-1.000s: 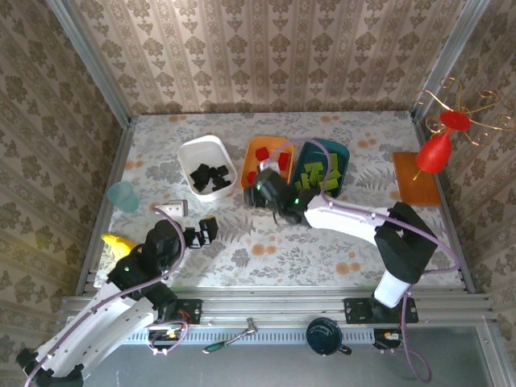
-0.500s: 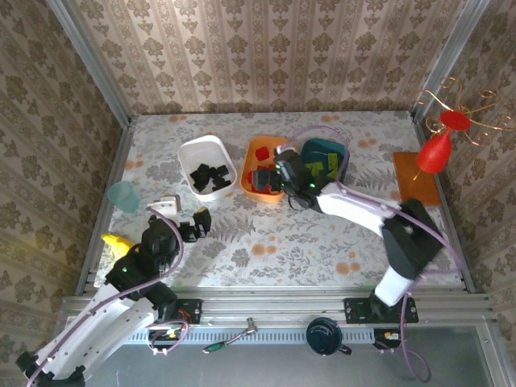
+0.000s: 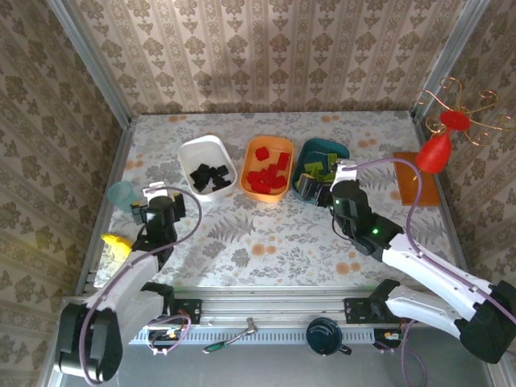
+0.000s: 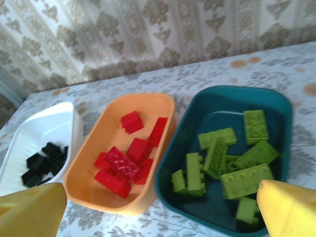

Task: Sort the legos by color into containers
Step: Reset both arms

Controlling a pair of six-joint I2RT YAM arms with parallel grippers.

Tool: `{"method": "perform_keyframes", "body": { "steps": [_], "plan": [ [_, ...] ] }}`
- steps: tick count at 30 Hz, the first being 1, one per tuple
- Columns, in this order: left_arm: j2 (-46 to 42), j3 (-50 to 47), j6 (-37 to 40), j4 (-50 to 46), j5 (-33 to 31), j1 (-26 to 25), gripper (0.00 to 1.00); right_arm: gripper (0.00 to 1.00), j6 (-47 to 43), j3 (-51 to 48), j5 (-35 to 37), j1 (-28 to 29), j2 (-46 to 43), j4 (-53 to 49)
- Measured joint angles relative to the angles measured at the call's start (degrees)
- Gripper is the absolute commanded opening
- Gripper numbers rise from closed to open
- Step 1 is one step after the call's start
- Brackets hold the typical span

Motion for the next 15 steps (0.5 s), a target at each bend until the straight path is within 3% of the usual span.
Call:
{"method": "perform_keyframes", "body": {
  "steps": [6, 15],
  "plan": [
    [17.5, -1.7, 4.1, 21.2, 7.2, 6.0, 1.0, 1.0, -1.2, -0.2, 2.0, -3.7, -4.3, -3.2],
    [35.0, -1.1, 7.0, 40.0, 22.6, 12.4, 1.0, 1.0, -7.8, -6.0, 1.8, -12.5, -8.8, -3.3]
  ]
}}
